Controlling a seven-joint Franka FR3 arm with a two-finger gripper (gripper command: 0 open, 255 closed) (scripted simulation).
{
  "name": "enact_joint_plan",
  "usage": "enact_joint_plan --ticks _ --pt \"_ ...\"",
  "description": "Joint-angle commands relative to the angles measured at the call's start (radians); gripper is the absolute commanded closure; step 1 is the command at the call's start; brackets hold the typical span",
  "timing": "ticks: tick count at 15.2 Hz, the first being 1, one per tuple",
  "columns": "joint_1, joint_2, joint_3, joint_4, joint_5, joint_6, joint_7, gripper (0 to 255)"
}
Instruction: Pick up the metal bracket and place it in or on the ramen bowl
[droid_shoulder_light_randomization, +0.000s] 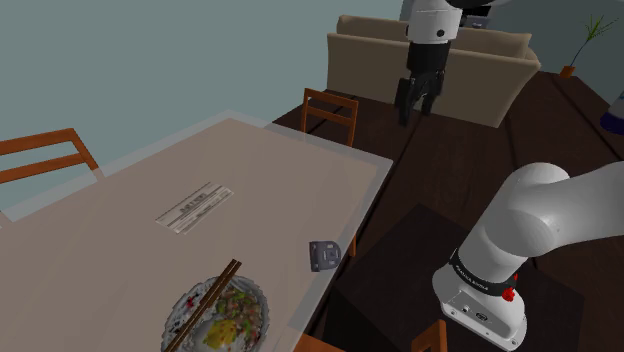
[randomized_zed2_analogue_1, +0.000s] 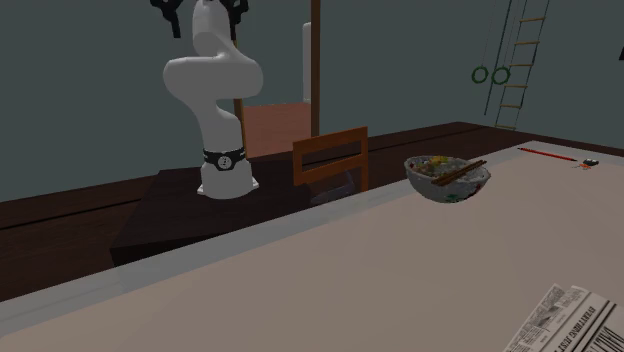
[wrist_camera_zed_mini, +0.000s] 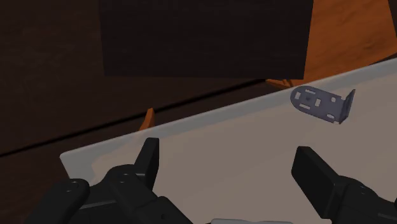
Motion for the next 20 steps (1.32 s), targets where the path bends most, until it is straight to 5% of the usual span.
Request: enact_joint_plan --ticks 1,20 --pt "0.000 0.000 0.000 0.000 0.000 0.000 0.000 0" --pt "0.322 0.208 0.234 -0.382 0.014 0.721 -0.268 0"
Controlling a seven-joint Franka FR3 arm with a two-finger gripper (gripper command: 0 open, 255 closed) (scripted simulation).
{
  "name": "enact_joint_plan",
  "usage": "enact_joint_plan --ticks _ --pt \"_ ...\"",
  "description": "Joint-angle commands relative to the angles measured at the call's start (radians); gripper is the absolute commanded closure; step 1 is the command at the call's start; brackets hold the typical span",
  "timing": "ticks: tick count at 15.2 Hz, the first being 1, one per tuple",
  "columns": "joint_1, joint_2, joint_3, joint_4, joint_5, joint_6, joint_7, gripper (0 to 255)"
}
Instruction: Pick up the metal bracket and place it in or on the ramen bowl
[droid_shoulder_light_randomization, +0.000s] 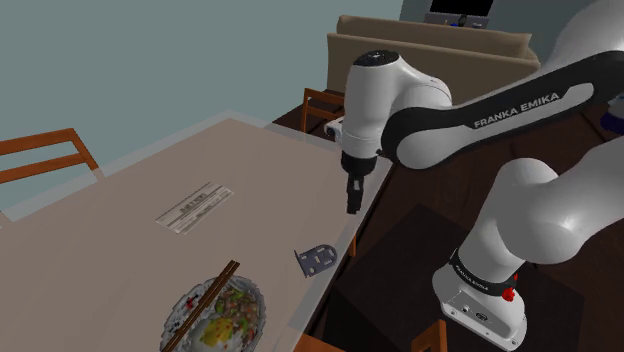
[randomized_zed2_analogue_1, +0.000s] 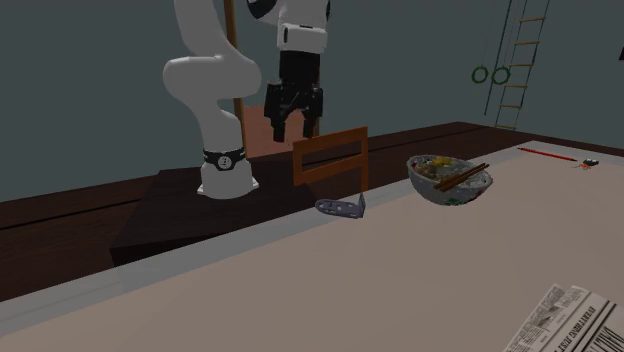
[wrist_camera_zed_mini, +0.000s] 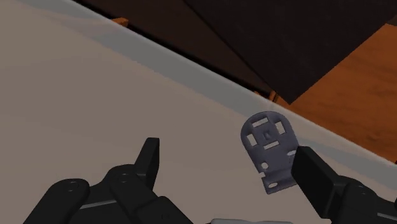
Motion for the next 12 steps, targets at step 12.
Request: enact_joint_plan --ticks 12 --pt "0.040 0.309 0.176 -0.107 -0.143 0.474 -0.008 0"
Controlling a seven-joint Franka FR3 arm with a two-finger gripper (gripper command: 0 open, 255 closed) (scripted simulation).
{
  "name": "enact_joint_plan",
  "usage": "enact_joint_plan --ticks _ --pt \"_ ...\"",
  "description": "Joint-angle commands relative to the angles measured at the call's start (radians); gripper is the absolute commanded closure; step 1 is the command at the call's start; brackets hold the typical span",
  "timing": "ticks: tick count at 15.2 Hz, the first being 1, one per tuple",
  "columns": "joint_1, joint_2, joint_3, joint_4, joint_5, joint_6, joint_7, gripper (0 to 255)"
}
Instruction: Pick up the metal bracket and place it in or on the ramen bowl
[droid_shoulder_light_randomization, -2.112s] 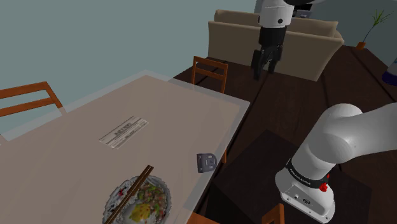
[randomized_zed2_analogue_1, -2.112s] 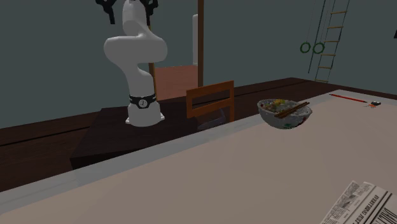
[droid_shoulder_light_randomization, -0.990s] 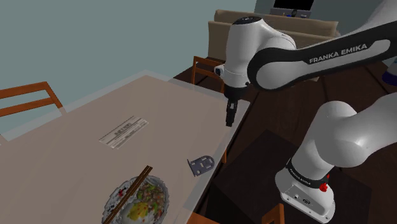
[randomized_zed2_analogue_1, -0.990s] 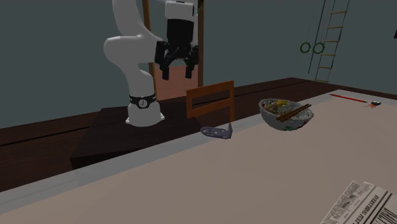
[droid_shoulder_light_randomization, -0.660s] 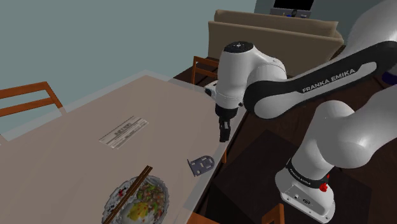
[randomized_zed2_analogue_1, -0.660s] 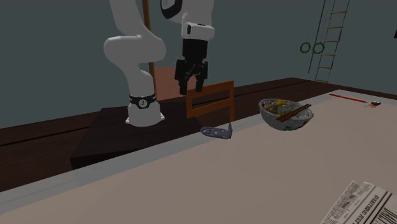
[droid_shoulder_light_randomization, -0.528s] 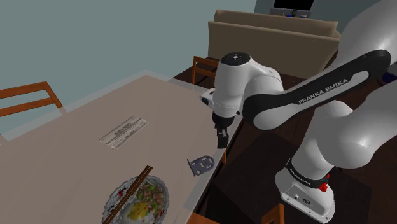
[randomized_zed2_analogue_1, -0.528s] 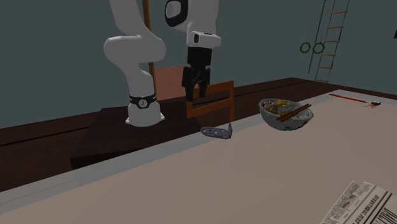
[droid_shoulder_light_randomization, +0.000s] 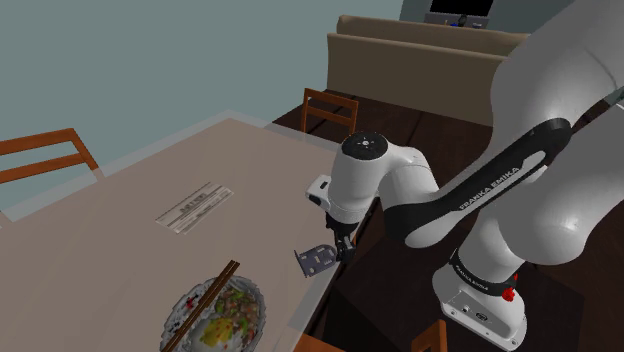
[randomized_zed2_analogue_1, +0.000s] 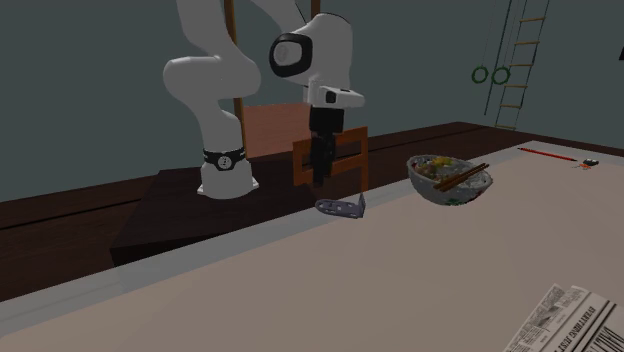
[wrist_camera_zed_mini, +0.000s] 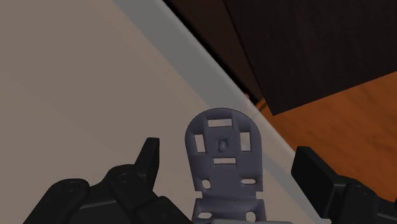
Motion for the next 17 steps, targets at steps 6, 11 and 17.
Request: enact_joint_plan --ticks 6,11,17 --pt "-0.063 0.093 0.031 -0.002 -0.084 0.093 0.054 0" --pt "-0.063 0.093 0.031 -0.002 -0.084 0.093 0.054 0" --pt "-0.063 0.093 0.031 -0.002 -0.084 0.093 0.054 255"
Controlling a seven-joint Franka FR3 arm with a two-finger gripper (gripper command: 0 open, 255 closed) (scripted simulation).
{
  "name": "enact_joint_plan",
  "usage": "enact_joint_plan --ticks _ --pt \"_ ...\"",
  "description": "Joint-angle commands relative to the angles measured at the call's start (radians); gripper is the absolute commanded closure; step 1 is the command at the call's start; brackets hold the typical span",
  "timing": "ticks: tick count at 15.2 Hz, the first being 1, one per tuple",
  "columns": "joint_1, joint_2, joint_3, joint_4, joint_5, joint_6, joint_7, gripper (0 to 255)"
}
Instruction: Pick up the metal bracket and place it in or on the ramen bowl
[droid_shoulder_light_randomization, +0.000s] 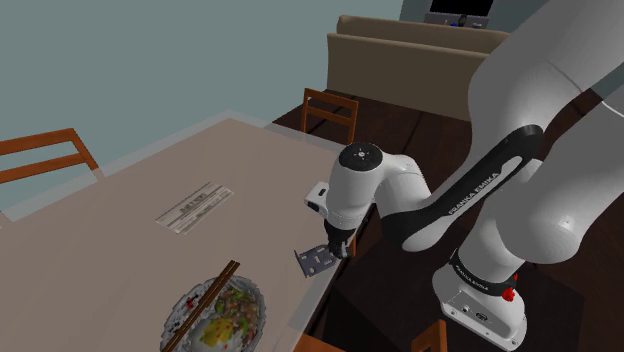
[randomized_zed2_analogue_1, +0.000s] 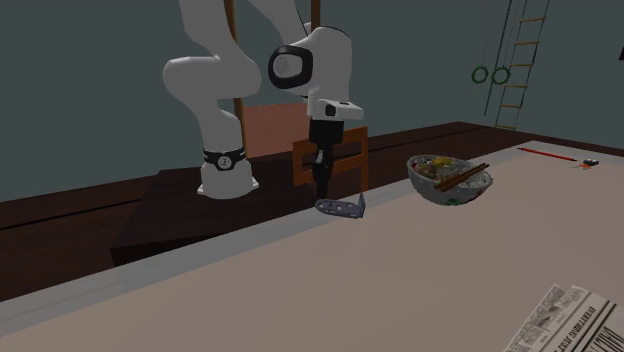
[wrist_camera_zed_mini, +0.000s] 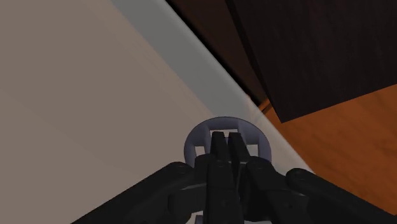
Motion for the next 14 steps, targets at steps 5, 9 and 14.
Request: enact_joint_plan --ticks 5,9,14 --pt "0.000 0.000 0.000 0.000 0.000 0.000 0.000 255" --pt "-0.112 0.061 0.209 0.112 -0.080 -0.087 0.589 0" --pt "-0.225 0.299 0.365 0.409 -0.298 -0.347 1.496 0"
